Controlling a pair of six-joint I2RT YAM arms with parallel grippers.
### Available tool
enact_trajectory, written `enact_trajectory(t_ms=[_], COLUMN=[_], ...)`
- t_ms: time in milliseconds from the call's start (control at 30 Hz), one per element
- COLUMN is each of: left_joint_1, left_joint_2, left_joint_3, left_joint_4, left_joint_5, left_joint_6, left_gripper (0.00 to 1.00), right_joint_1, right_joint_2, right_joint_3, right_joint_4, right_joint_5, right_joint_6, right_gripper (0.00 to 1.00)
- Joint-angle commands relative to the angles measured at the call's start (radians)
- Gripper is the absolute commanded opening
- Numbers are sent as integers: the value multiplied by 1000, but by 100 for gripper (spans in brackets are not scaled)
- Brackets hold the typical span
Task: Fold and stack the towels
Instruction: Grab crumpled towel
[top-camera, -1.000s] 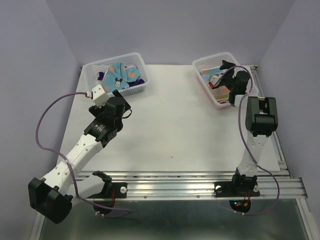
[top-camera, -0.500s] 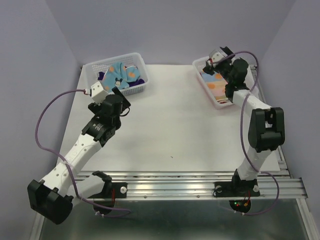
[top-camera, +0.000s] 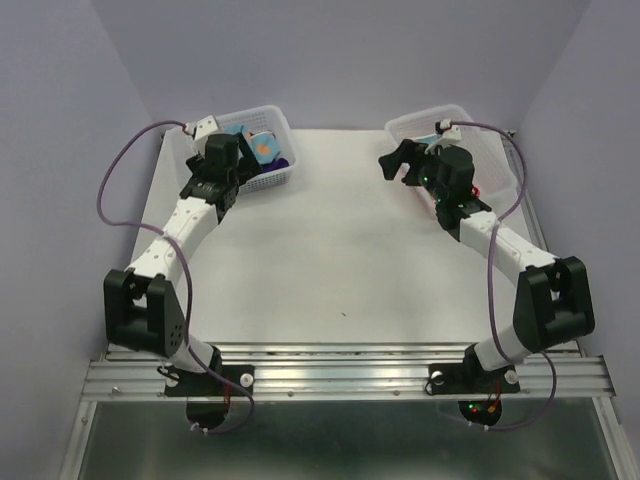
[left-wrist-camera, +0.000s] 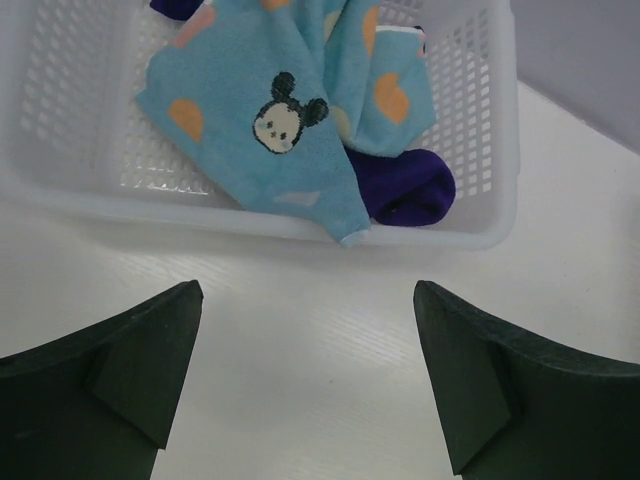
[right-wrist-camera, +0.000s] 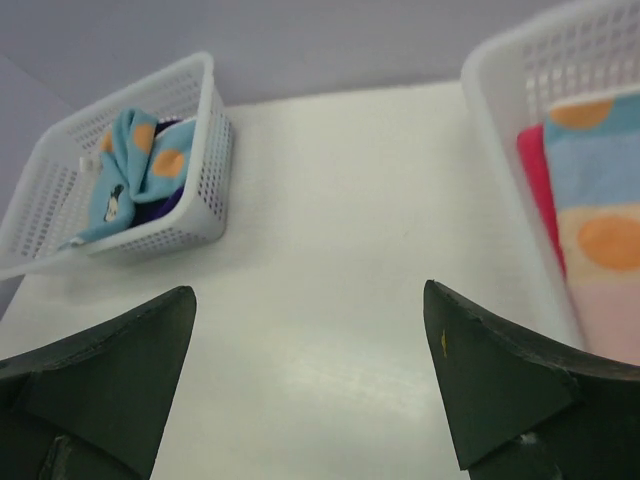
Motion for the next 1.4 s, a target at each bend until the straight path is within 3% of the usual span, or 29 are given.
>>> enact_trajectory(t_ms=[0,167,233,467,600,800,1067,1233,1267,1367], left_joint_1=[22,44,48,90,110,162,166,177,177,177], left_joint_2=[111,314,412,722,860,912,992,1044,1041,1011], left_joint_3=[179,333,454,891,1045,1040,1063,1118,1117,1088], left_joint_4=[-1,-46,-84,-228,-283,-179,-135,-156,-158,-135], left_joint_5=[87,113,45,7,5,109,140,151,149,154], left_joint_6=[89,167,178,242,239,247,284,276,275,276], left_gripper=[99,99,99,99,99,99,96,80,70,51], right_joint_1=[52,63,64,64,64,64,64,64,64,66], right_joint_2=[-73,-127,-142,-171,-159,-134,-119,-125,-130,-127], right_joint_3=[-106,-204,-211,-241,-235,-228,-234,-241,-244,-249], right_joint_4=[-146,-203,-218,-241,-232,-240,-224,-215,-206,-192], right_joint_5=[125,122,102,127,118,127,122,116,113,113], right_joint_6=[252,262,249,210,200,188,179,179,179,177], right_gripper=[100,100,100,100,100,100,100,100,100,100])
